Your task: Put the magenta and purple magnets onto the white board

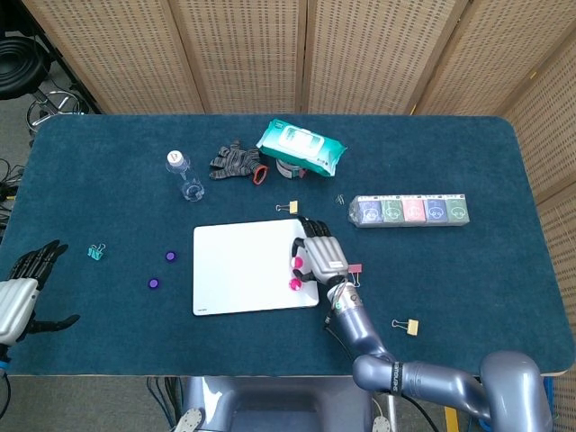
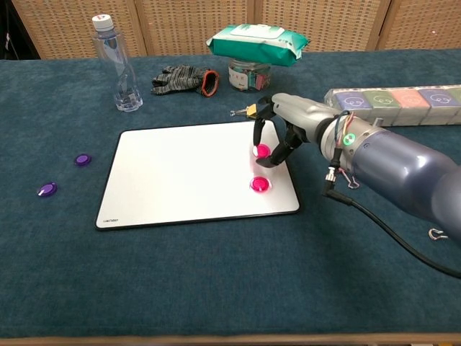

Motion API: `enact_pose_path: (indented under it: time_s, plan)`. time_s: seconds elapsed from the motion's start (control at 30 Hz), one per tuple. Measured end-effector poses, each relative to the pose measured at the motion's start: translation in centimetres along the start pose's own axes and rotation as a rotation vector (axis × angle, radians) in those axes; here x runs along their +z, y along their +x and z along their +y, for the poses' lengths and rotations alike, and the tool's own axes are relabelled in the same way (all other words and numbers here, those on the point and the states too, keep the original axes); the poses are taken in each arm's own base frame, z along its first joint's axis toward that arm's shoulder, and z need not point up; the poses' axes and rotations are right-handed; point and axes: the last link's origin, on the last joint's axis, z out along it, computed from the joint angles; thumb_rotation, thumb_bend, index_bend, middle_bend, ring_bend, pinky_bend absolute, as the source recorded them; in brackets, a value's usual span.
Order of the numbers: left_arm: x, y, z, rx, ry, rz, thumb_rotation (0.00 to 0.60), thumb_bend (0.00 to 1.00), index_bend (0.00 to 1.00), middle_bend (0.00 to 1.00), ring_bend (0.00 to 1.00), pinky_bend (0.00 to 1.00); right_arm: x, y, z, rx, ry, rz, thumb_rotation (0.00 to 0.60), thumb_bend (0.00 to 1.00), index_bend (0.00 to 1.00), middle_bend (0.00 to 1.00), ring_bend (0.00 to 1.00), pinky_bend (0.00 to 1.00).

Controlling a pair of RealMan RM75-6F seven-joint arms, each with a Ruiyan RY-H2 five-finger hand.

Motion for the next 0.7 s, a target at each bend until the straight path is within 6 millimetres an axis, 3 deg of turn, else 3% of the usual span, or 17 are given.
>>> enact_pose_path:
  time_s: [0.23, 0.5, 0.7]
  plan:
    - [0.1, 0.1, -0.1, -0.003, 0.003, -0.001, 0.6, 0.02, 0.0, 0.0, 0.0, 0.0, 0.3, 0.5, 0.5, 0.038, -0.017, 0.005, 0.6, 0.33, 0.39, 0.0, 0.0, 0.0]
    - [0.0, 0.1, -0.1, -0.003, -0.001, -0.003, 0.6, 0.02, 0.0, 0.0, 0.0, 0.0, -0.2, 0.4, 0.1, 0.039, -0.003, -0.001, 0.6, 0.33, 0.37, 0.0, 0.0, 0.0]
    - [0.2, 0.0, -0.2, 0.0, 0.002, 0.001, 0.6, 0.02, 0.0, 0.0, 0.0, 0.0, -1.1, 1.5, 0.1, 0.034, 0.022, 0.026, 0.6, 0.33, 0.35, 0.0, 0.0, 0.0]
